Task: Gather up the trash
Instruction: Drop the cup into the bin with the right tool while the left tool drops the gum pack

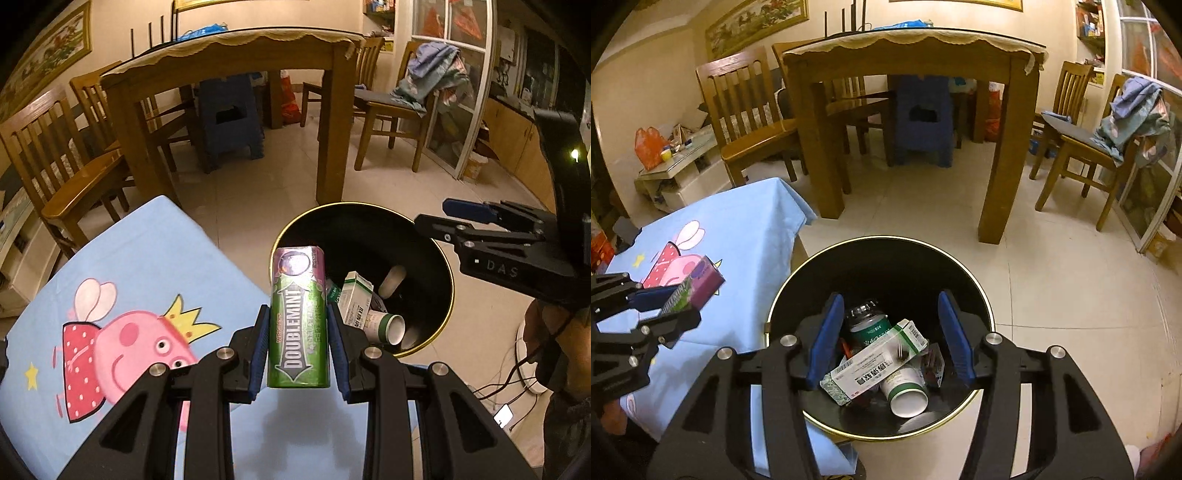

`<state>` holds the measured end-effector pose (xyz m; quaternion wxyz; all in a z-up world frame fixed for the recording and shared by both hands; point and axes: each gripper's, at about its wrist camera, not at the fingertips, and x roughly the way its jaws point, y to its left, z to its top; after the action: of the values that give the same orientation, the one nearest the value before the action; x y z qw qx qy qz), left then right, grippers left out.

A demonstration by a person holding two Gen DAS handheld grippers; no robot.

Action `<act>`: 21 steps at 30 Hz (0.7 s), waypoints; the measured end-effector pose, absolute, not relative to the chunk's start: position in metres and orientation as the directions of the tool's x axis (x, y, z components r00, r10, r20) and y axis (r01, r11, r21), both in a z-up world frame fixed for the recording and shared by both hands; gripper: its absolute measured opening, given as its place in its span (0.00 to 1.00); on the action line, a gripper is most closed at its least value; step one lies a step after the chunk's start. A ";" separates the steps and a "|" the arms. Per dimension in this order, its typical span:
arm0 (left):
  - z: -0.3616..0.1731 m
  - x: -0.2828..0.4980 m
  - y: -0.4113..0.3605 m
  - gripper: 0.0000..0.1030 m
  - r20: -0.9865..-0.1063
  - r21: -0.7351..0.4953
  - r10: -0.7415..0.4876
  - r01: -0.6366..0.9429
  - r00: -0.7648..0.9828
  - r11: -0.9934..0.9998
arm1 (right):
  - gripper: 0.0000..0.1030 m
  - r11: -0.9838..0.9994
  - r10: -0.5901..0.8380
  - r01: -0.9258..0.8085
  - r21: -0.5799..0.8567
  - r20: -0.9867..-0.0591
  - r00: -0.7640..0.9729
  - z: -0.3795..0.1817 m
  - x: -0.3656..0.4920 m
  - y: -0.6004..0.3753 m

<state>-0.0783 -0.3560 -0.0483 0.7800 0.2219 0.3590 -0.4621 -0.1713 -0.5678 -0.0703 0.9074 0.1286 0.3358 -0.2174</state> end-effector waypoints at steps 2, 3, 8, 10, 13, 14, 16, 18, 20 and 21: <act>-0.050 -0.079 -0.361 0.28 -0.768 0.019 -0.559 0.883 0.313 0.469 | 0.52 0.869 -0.308 0.486 0.095 -0.664 0.681 -0.070 -0.172 -0.572; -0.051 -0.079 -0.365 0.28 -0.770 0.021 -0.558 0.885 0.311 0.465 | 0.53 0.867 -0.314 0.490 0.091 -0.663 0.680 -0.070 -0.173 -0.573; -0.055 -0.082 -0.376 0.28 -0.772 0.016 -0.562 0.893 0.298 0.451 | 0.65 0.852 -0.366 0.522 0.045 -0.662 0.654 -0.065 -0.185 -0.576; -0.058 -0.084 -0.382 0.28 -0.775 0.018 -0.562 0.898 0.290 0.439 | 0.72 0.835 -0.396 0.549 0.032 -0.658 0.640 -0.061 -0.195 -0.574; -0.061 -0.088 -0.393 0.28 -0.778 0.020 -0.562 0.906 0.279 0.422 | 0.83 0.808 -0.408 0.585 0.065 -0.655 0.636 -0.058 -0.214 -0.580; -0.062 -0.089 -0.397 0.28 -0.779 0.021 -0.563 0.908 0.277 0.418 | 0.88 0.795 -0.413 0.601 0.083 -0.652 0.636 -0.056 -0.222 -0.583; -0.063 -0.092 -0.405 0.28 -0.776 0.028 -0.566 0.912 0.277 0.408 | 0.95 0.764 -0.434 0.635 0.111 -0.640 0.634 -0.050 -0.239 -0.585; -0.062 -0.093 -0.410 0.28 -0.775 0.028 -0.569 0.915 0.274 0.403 | 0.95 0.737 -0.449 0.662 0.137 -0.632 0.632 -0.045 -0.255 -0.587; -0.062 -0.096 -0.418 0.28 -0.774 0.030 -0.572 0.917 0.272 0.397 | 0.95 0.717 -0.454 0.677 0.166 -0.627 0.633 -0.040 -0.268 -0.589; -0.062 -0.096 -0.422 0.28 -0.773 0.034 -0.573 0.919 0.274 0.394 | 0.95 0.701 -0.456 0.689 0.184 -0.627 0.632 -0.038 -0.275 -0.591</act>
<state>-0.0960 -0.4218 -0.0618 0.7585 0.2482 0.3484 -0.4916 -0.2755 -0.5907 -0.0383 0.8788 0.2085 0.2792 -0.3259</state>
